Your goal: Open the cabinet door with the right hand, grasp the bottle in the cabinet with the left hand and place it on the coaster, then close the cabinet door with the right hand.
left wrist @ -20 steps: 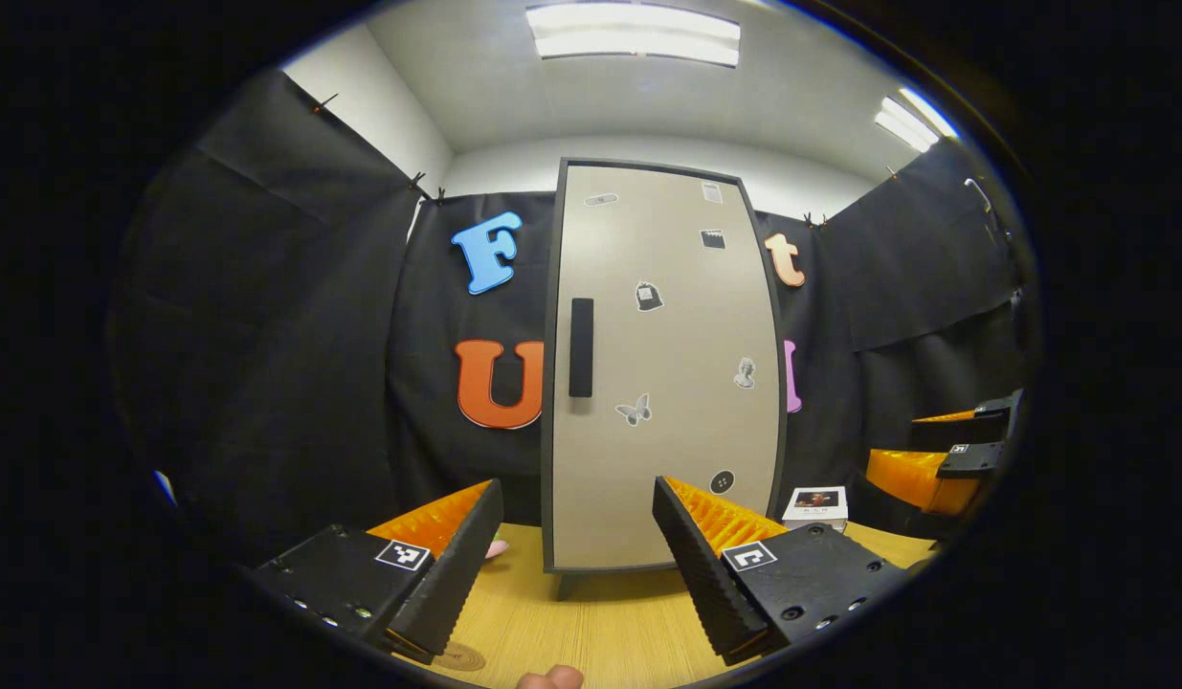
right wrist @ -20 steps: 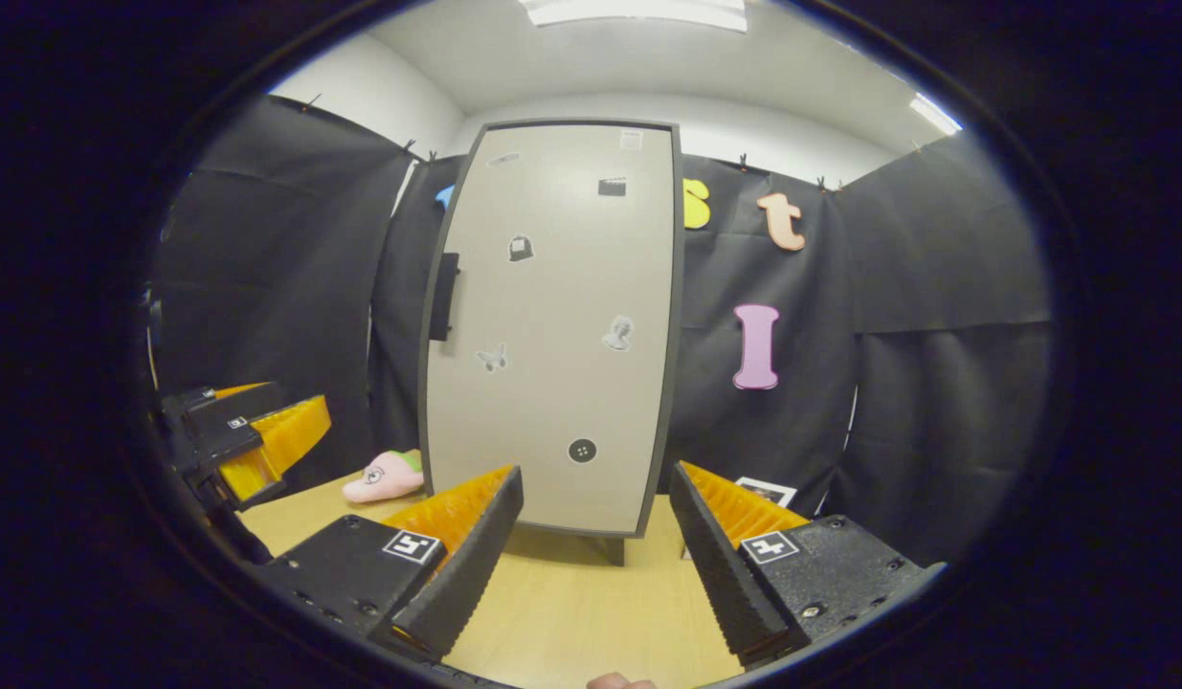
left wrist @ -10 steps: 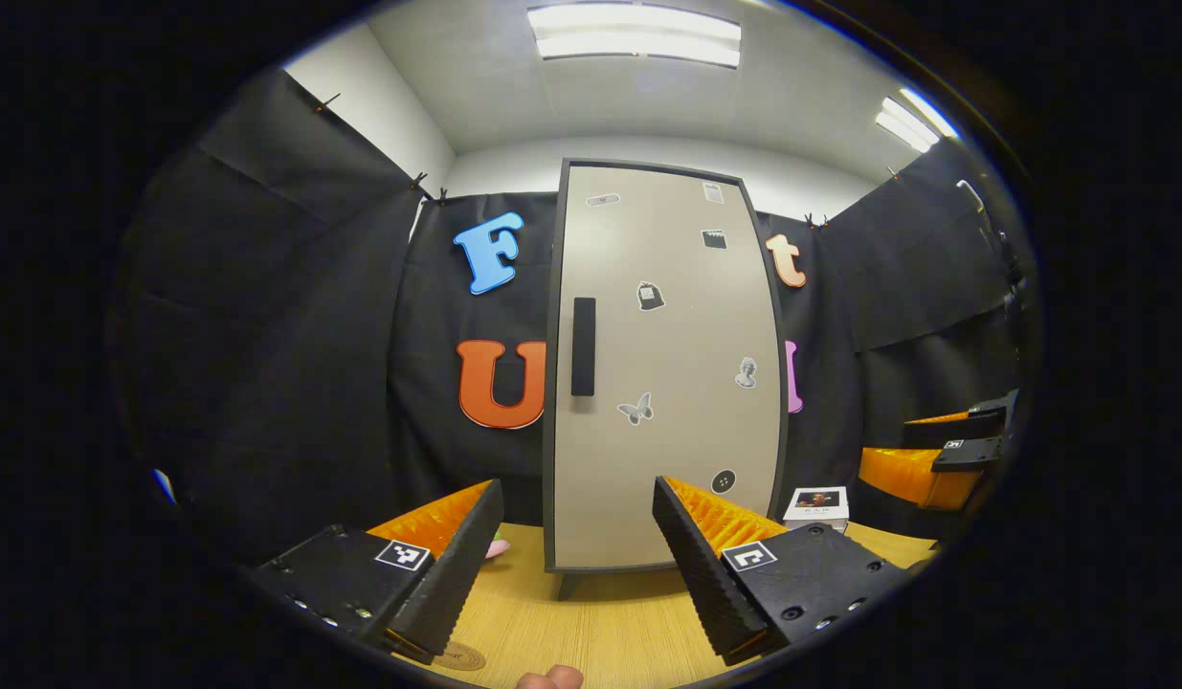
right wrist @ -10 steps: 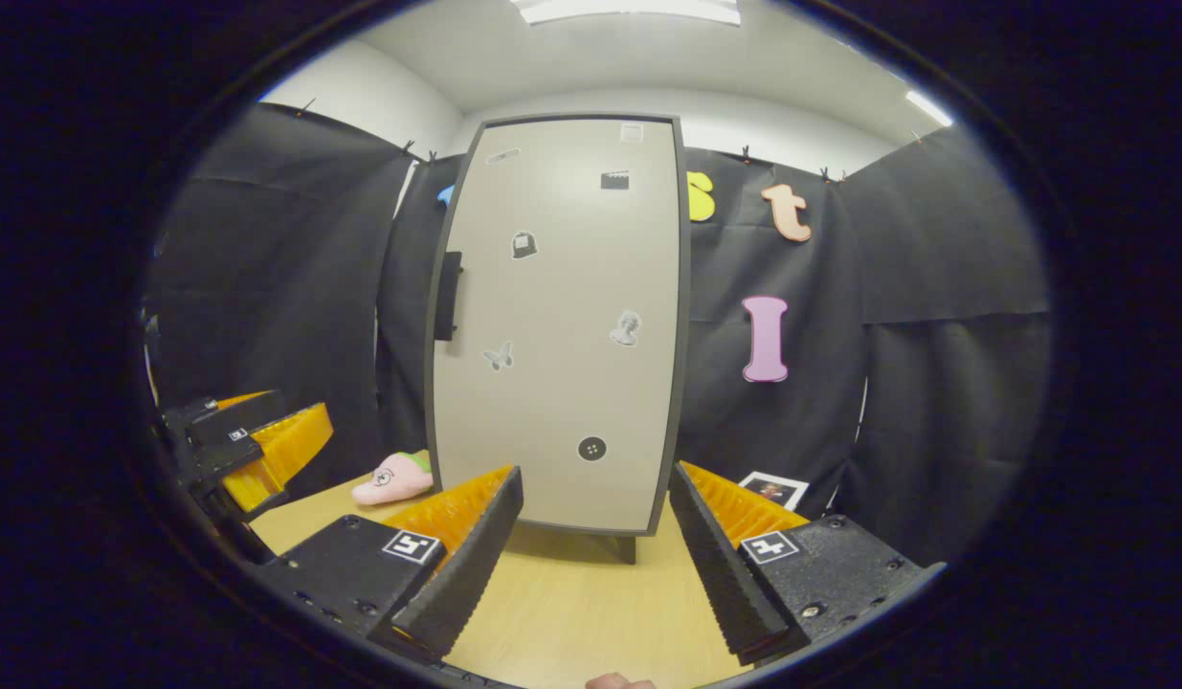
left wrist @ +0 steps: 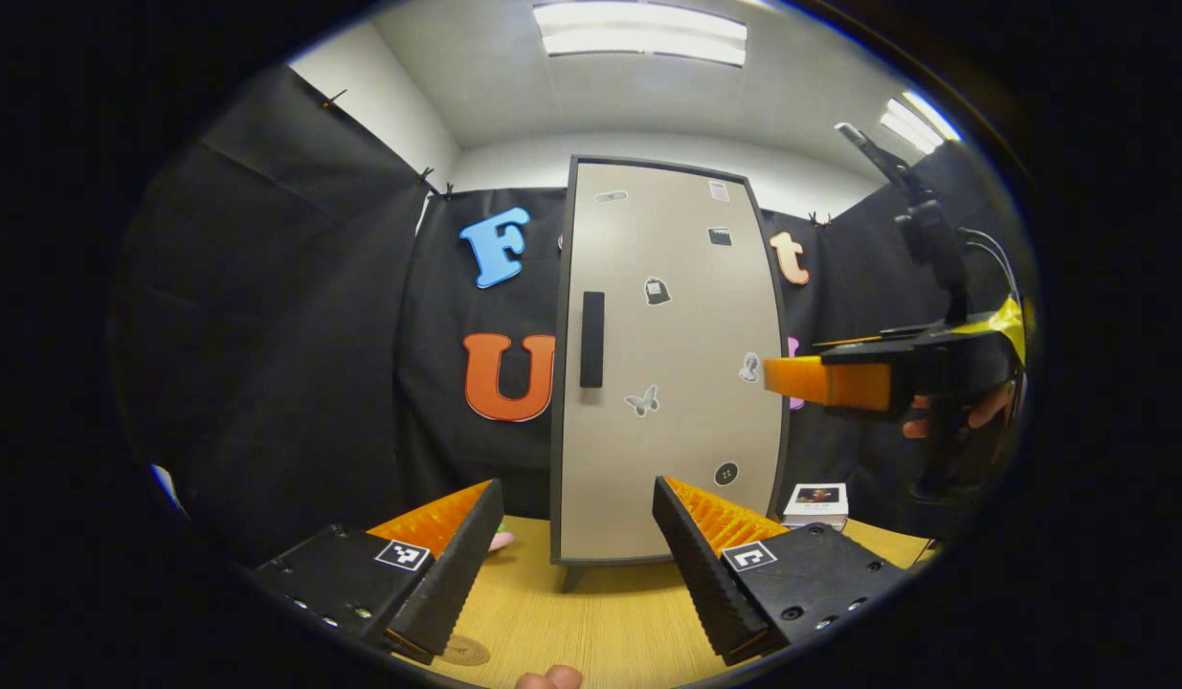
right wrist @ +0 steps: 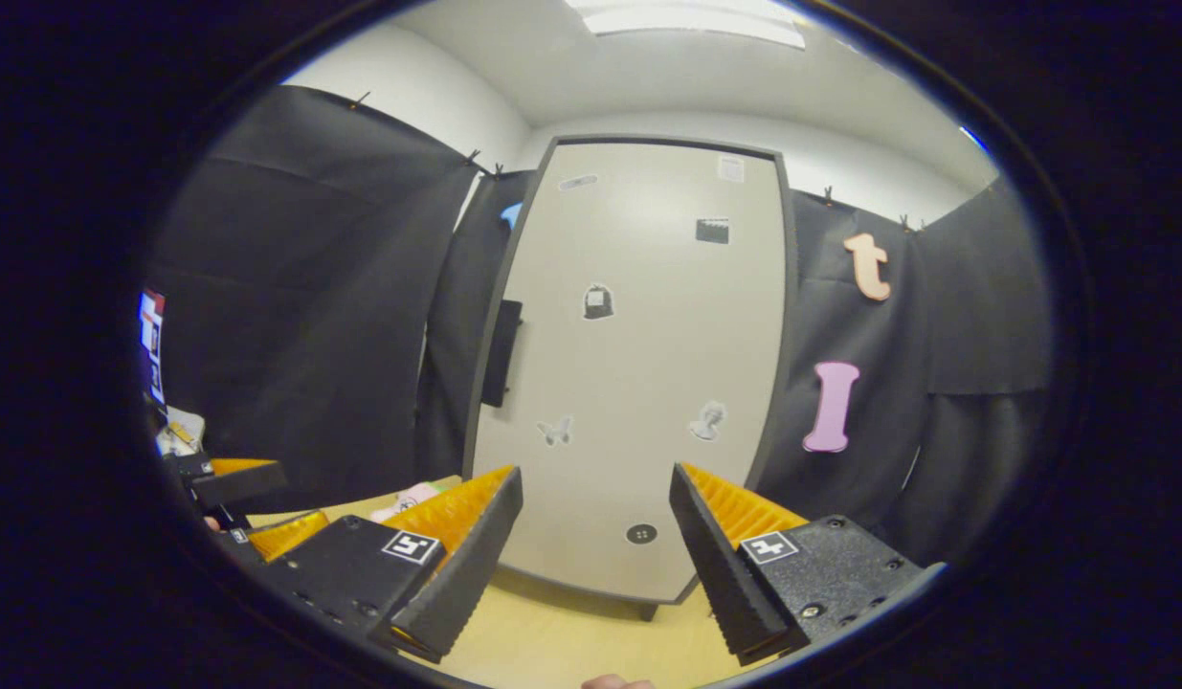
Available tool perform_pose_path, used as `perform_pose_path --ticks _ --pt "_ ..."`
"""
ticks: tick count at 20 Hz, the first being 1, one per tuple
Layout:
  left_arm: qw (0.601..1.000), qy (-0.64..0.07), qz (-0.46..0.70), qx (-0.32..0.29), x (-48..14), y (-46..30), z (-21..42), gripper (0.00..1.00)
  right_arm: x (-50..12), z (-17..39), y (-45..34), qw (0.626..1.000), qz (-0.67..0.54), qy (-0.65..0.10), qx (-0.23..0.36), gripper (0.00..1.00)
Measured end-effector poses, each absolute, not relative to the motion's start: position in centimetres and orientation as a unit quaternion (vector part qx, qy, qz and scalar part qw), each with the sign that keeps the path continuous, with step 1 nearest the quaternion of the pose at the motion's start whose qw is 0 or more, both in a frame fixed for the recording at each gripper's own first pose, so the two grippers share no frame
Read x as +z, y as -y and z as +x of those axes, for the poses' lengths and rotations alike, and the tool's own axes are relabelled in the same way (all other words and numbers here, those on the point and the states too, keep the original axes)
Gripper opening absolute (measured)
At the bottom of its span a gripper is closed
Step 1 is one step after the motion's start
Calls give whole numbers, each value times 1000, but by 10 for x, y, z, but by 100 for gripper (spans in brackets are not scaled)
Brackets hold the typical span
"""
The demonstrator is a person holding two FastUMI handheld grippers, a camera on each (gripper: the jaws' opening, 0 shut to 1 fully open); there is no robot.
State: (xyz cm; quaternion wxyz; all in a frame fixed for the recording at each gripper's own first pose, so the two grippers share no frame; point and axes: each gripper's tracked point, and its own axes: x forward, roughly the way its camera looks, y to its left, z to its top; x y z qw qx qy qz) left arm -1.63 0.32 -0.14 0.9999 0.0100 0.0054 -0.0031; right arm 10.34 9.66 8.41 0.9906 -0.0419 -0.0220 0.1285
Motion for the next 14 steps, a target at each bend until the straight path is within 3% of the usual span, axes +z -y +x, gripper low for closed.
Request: perform_pose_path --ticks 6,14 --pt "1000 -16 16 5 -6 -15 -29 95 116 178 -173 980 -18 9 196 99" --pt "999 -28 21 30 -13 -38 -36 95 120 255 -231 982 -21 -18 187 96"
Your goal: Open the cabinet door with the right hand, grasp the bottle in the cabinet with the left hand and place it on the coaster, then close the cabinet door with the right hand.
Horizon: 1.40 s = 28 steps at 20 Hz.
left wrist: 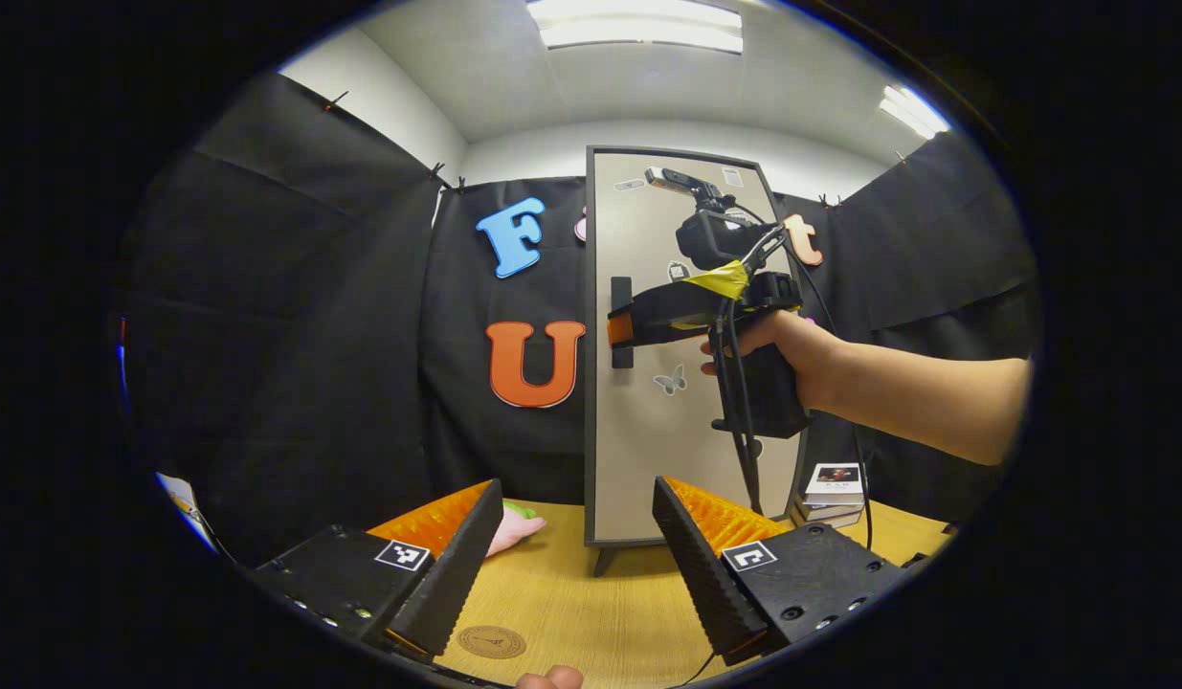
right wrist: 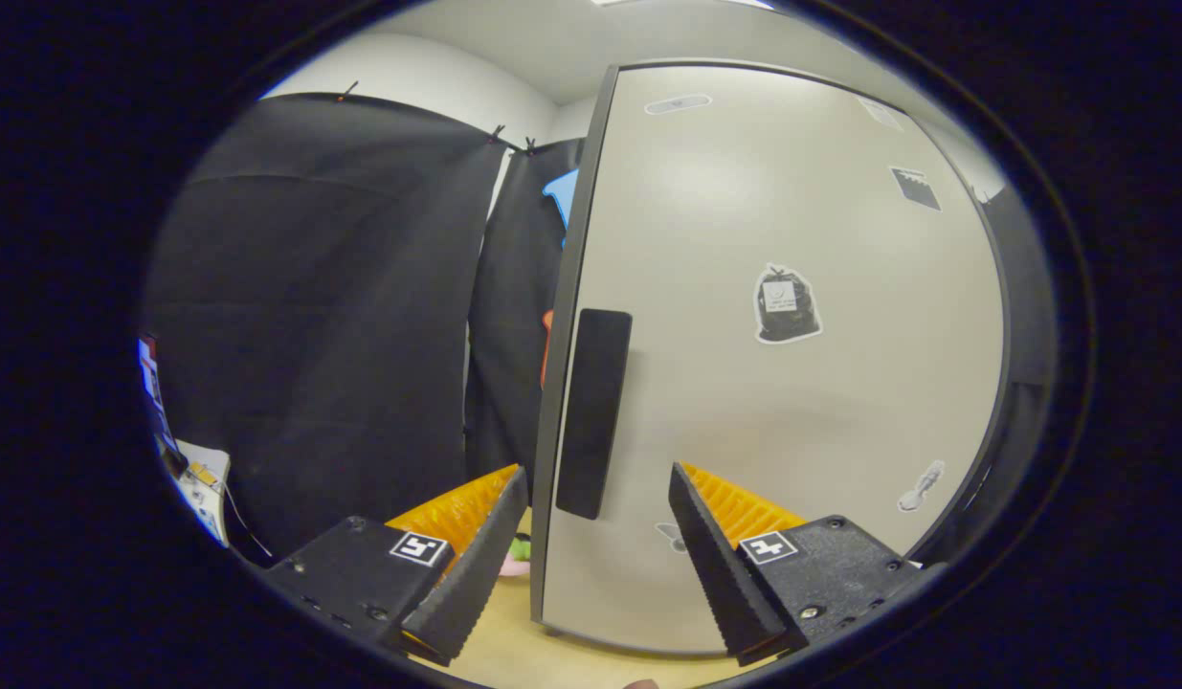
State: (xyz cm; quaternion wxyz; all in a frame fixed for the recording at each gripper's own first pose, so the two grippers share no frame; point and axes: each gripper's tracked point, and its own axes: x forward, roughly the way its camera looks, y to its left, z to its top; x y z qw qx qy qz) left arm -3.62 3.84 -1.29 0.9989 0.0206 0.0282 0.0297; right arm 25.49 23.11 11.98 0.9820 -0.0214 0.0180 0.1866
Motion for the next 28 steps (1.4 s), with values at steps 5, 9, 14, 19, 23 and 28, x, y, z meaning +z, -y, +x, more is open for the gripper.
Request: perform_pose_path --ticks 5,9,14,19,23,28 --pt "998 -30 13 46 -15 -54 -36 95 132 278 -242 985 -27 -6 171 88" --pt "998 -31 5 54 -17 -60 -35 95 139 285 -252 985 -23 -1 172 71" --pt "998 -32 -1 60 -16 -69 -33 95 142 285 -250 990 1 8 143 43" --pt "998 -33 -4 62 -16 -76 -31 95 141 290 -246 990 29 9 141 26" --pt "997 -37 -2 61 -15 -75 -36 95 140 291 -245 990 23 20 137 22" --pt "997 -31 -1 64 -12 -75 -50 95 138 290 -245 990 24 2 138 22"
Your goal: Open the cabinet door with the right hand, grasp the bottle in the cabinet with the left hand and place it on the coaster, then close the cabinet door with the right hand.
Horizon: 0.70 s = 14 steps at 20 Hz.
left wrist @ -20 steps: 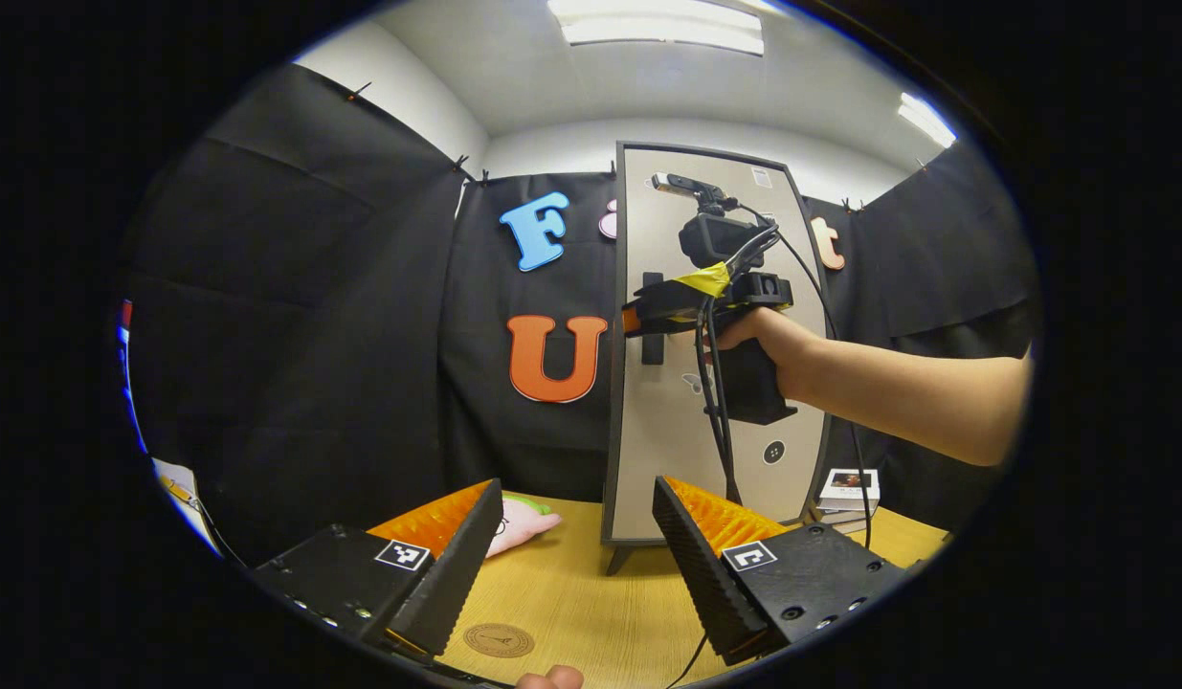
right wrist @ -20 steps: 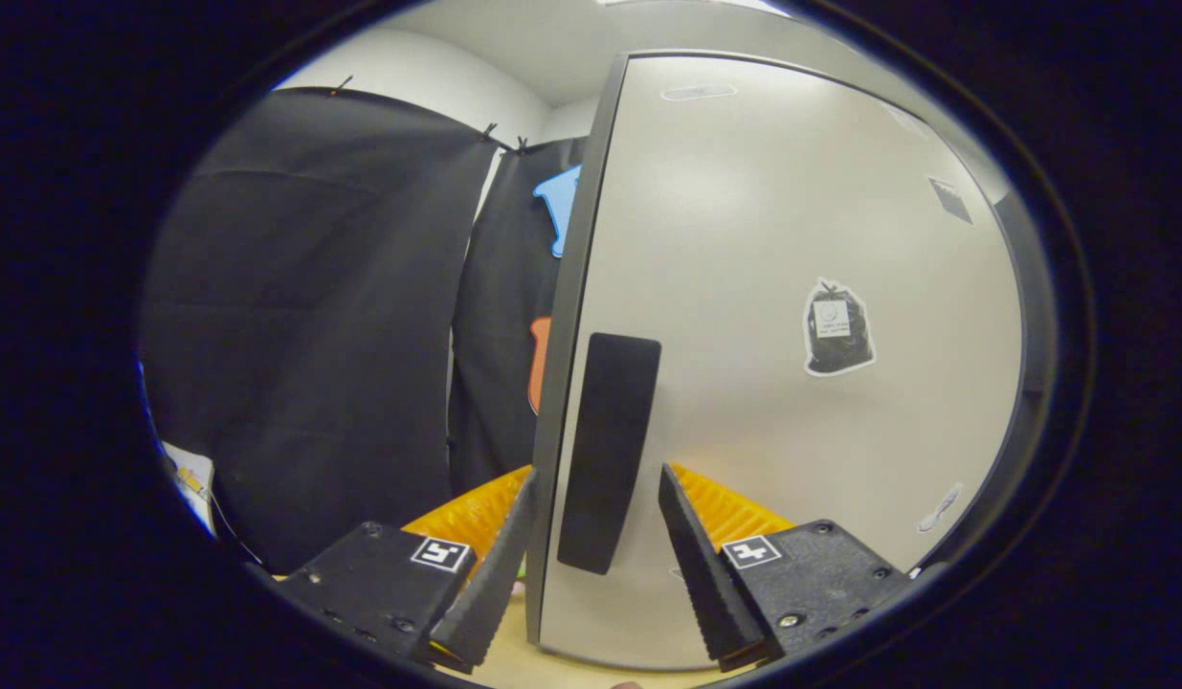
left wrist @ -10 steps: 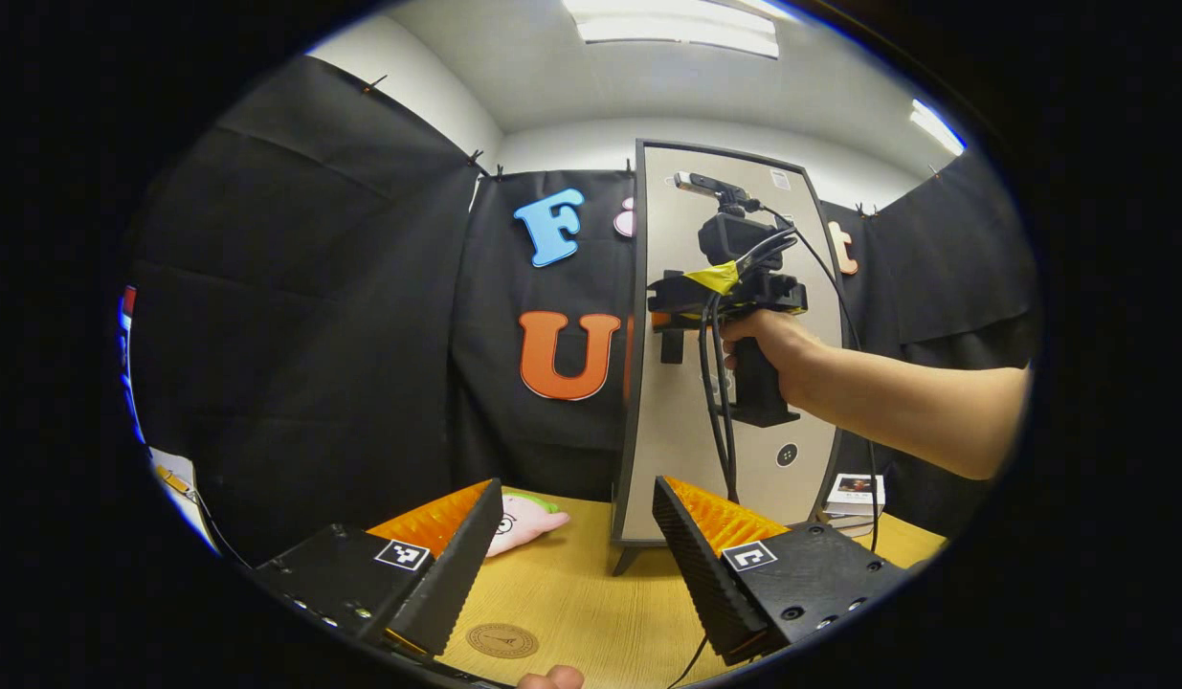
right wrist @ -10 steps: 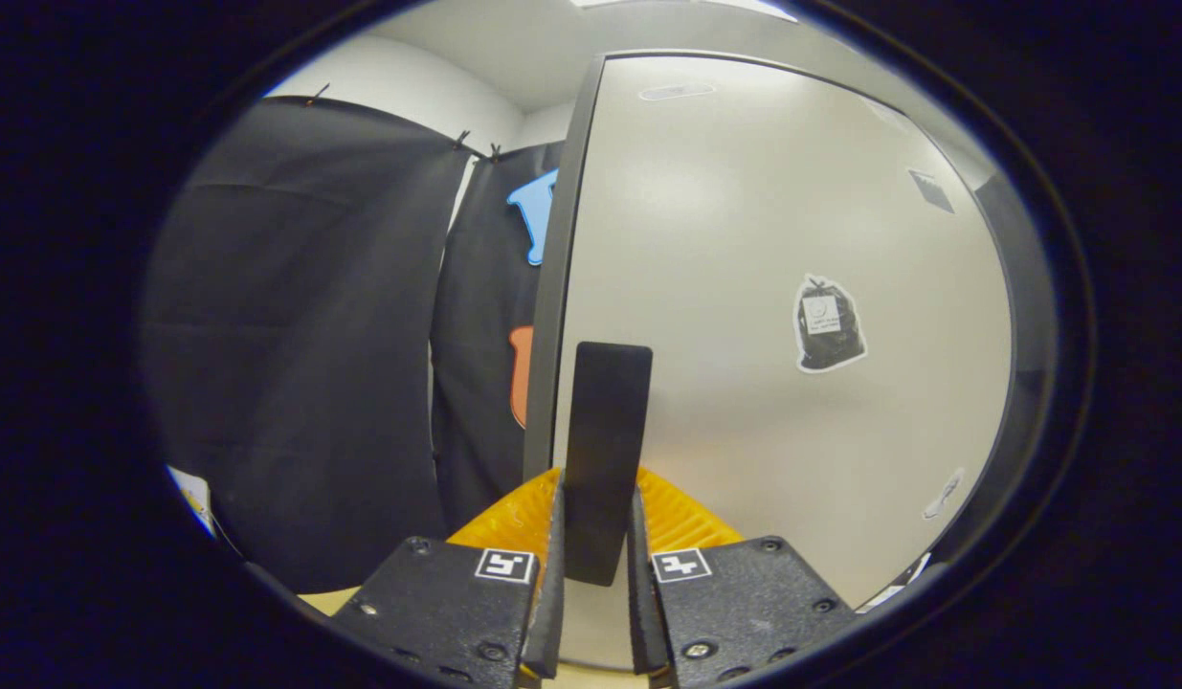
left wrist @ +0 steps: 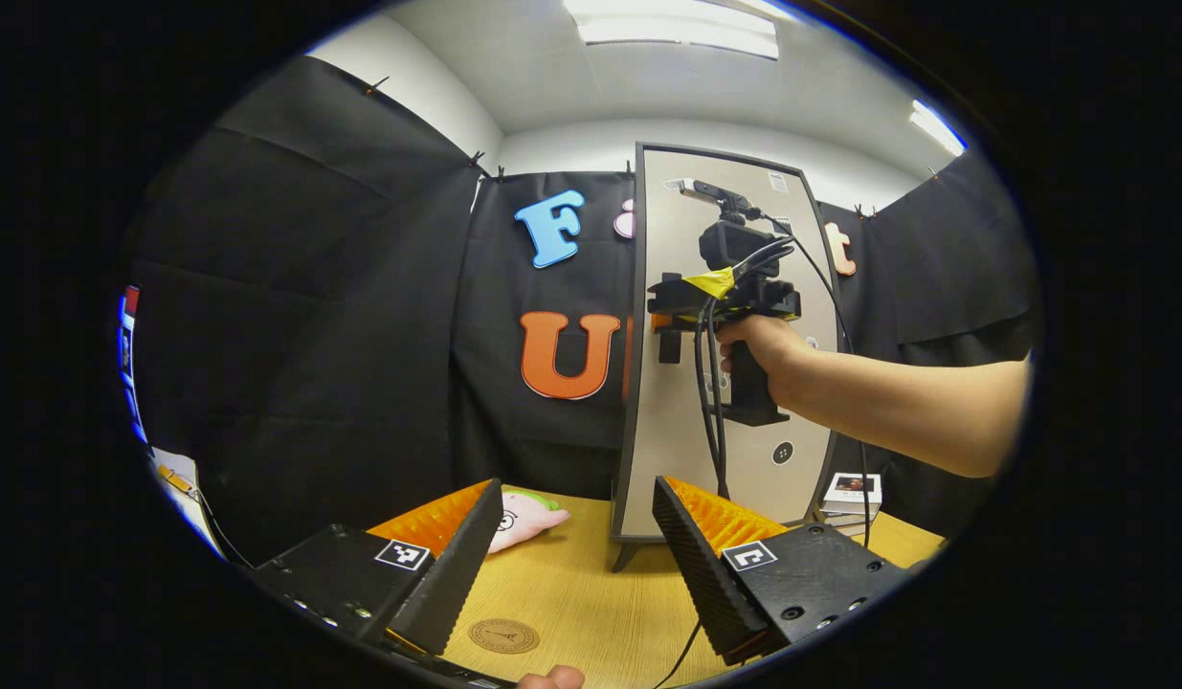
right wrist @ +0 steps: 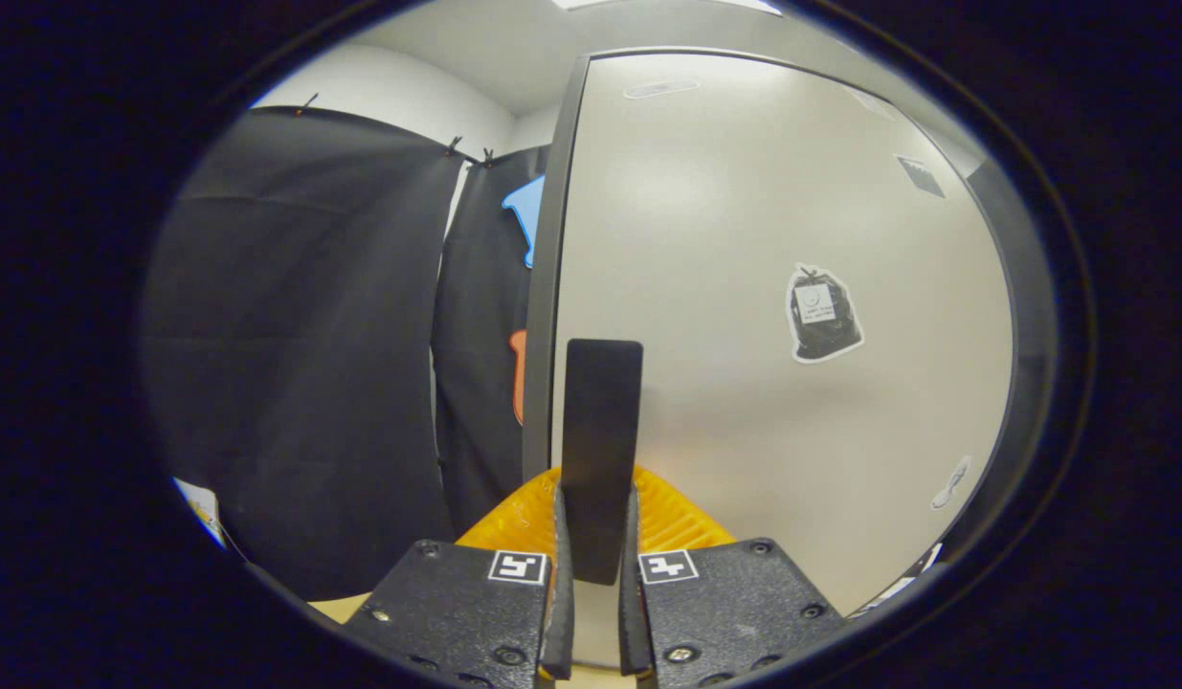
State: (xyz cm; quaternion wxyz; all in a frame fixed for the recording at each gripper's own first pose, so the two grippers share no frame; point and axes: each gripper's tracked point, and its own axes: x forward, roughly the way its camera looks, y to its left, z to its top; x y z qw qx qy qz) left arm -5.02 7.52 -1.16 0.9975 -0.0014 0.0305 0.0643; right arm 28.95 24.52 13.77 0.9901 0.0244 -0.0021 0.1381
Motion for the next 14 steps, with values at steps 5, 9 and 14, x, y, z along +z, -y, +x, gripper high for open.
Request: perform_pose_path --ticks 5,9,14 --pt "996 -38 3 75 -15 -87 -60 95 137 282 -245 989 37 -4 144 22" --pt "996 -39 22 72 -18 -87 -64 95 139 262 -245 986 45 2 163 22" --pt "997 -38 23 60 -20 -71 -73 95 144 224 -239 978 53 9 200 22"
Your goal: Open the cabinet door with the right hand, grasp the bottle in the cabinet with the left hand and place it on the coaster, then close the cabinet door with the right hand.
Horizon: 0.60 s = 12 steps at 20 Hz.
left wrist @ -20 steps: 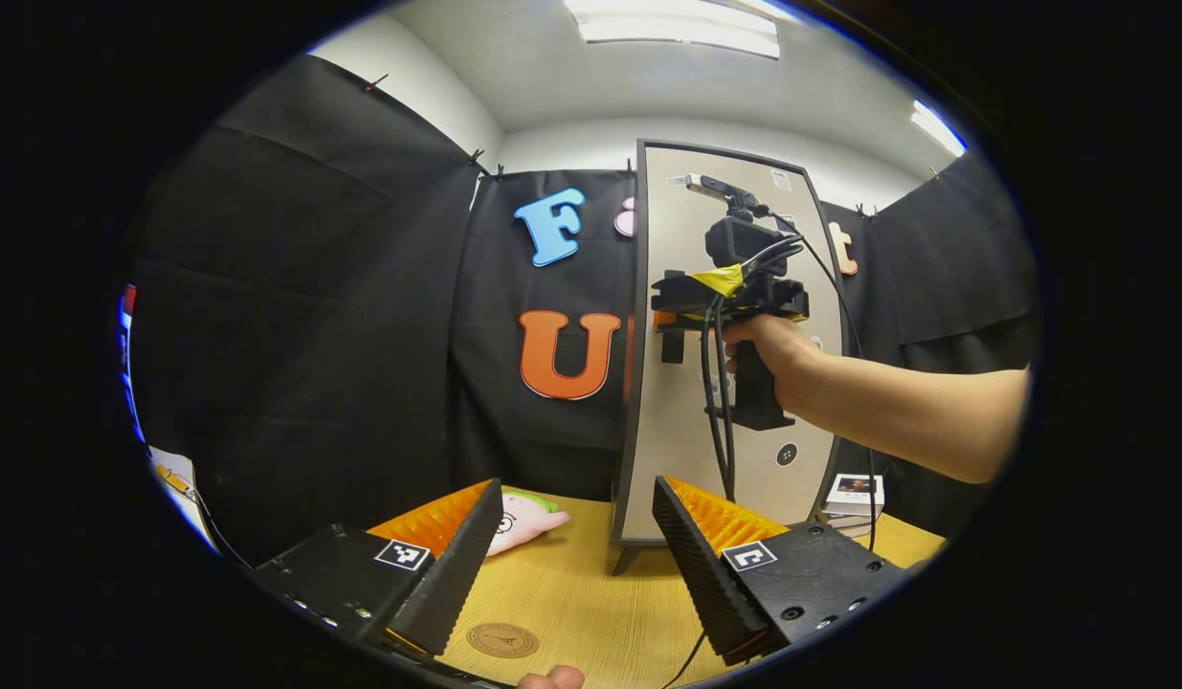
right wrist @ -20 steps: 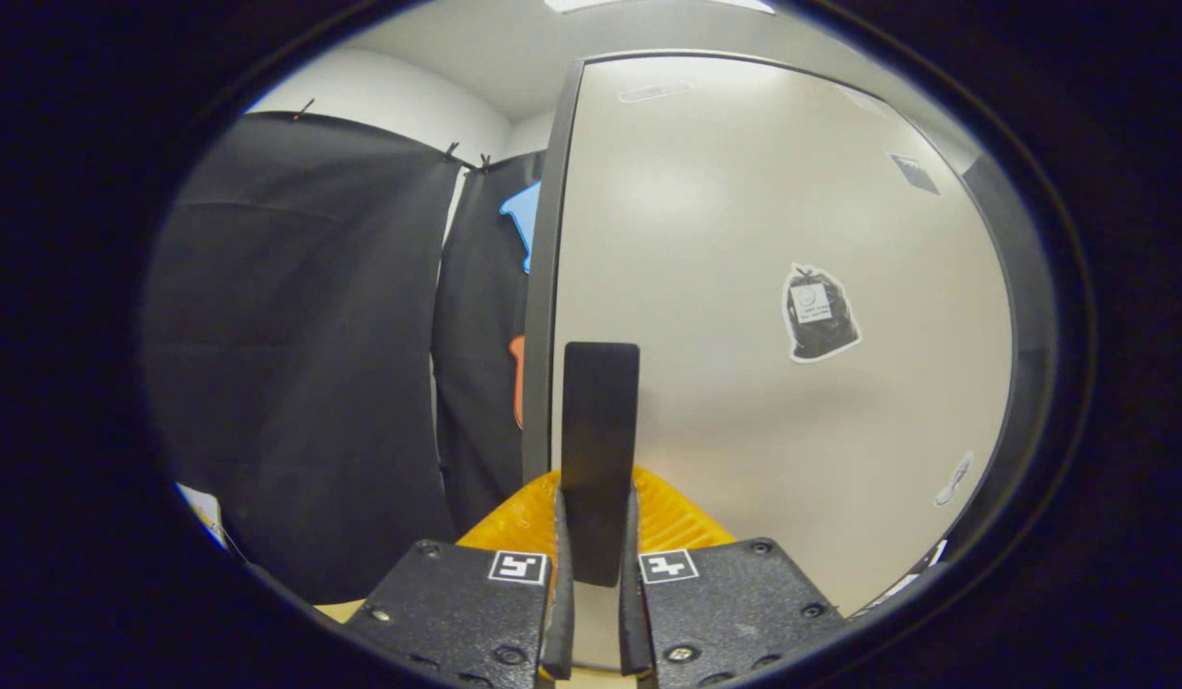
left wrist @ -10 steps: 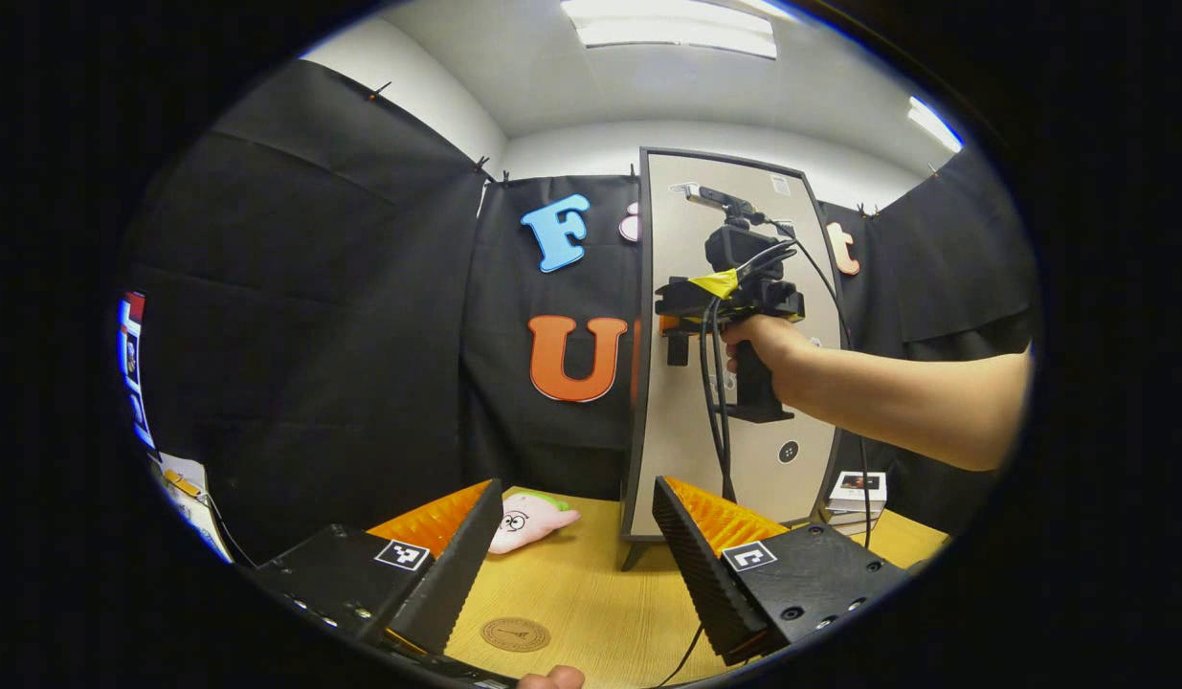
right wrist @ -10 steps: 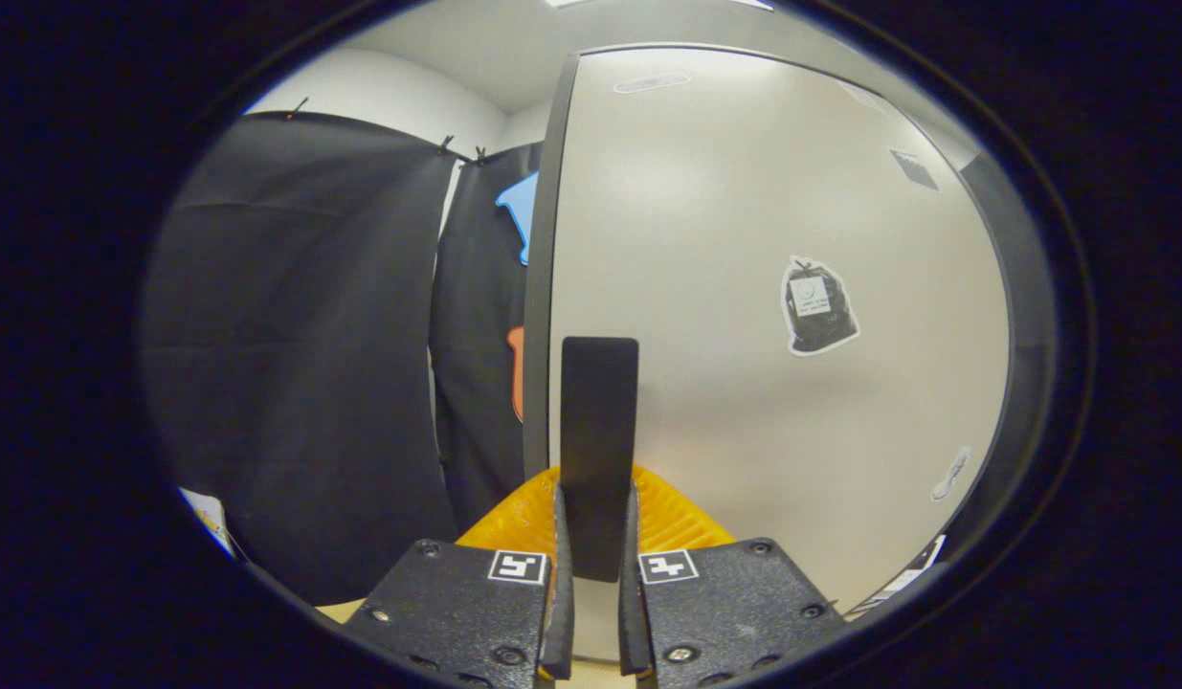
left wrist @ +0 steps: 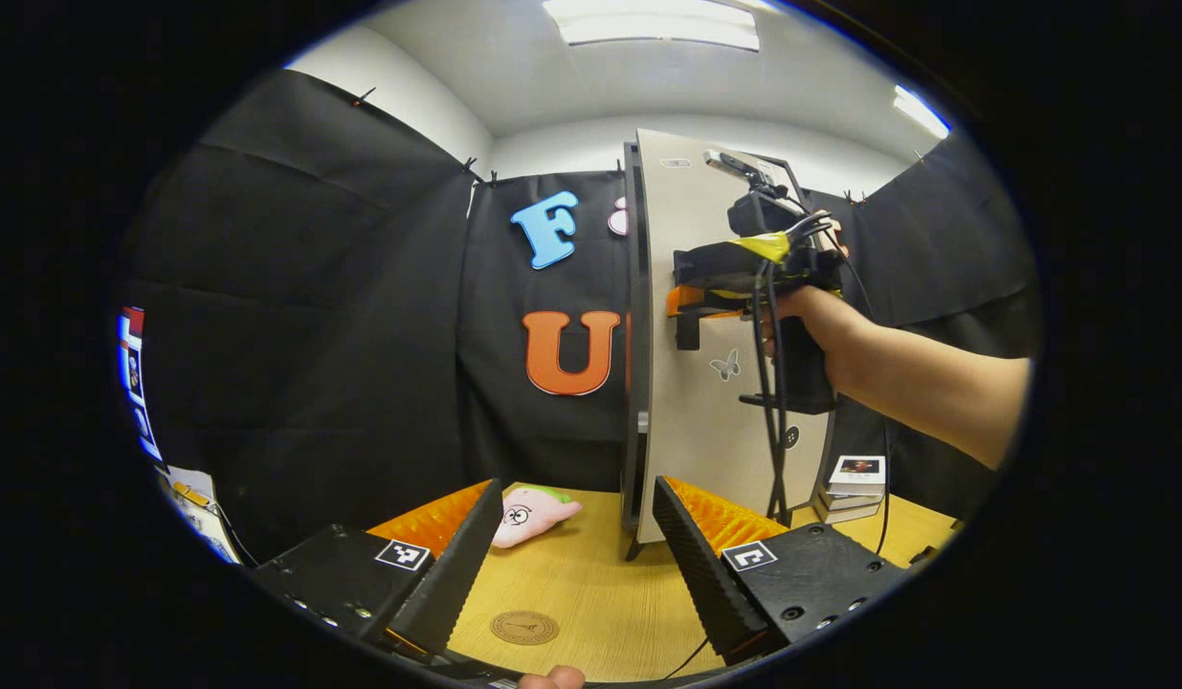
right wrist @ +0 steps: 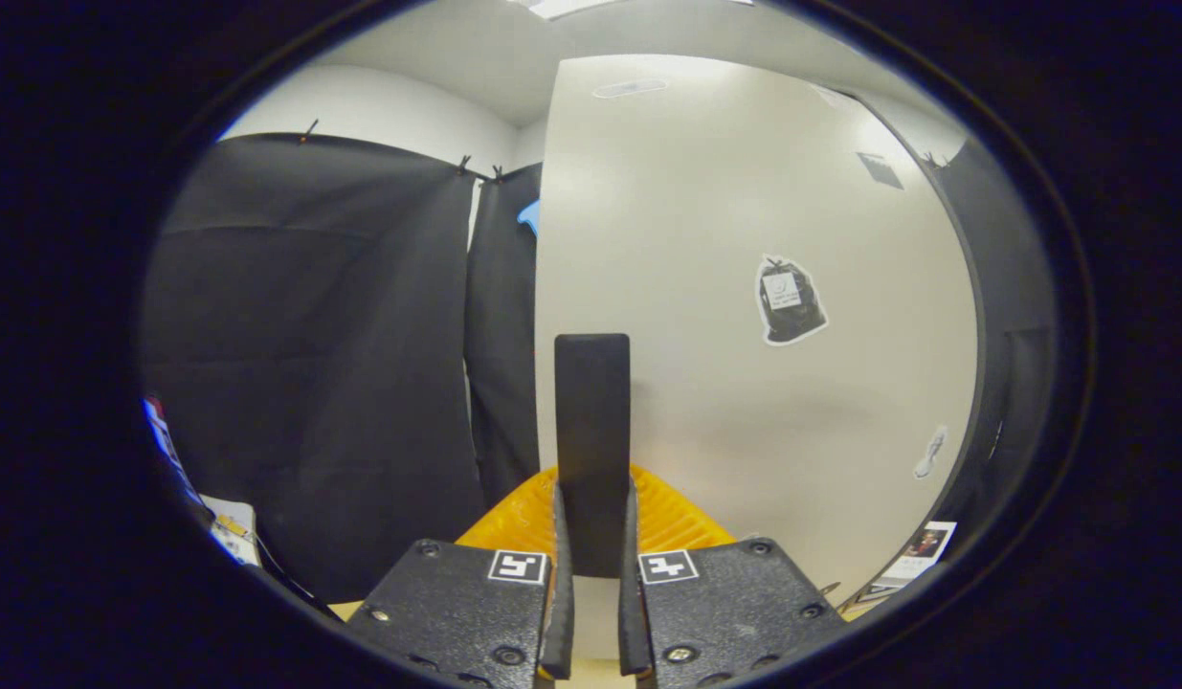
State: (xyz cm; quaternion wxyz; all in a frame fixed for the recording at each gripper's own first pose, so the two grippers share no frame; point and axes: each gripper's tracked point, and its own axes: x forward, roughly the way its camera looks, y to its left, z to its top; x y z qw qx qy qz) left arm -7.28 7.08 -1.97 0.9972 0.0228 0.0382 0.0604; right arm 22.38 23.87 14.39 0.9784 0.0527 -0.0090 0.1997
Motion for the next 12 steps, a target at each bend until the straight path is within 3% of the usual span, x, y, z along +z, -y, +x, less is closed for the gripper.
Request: perform_pose_path --ticks 12 --pt "998 -40 23 47 -25 -54 -64 95 145 141 -187 965 31 0 259 22"
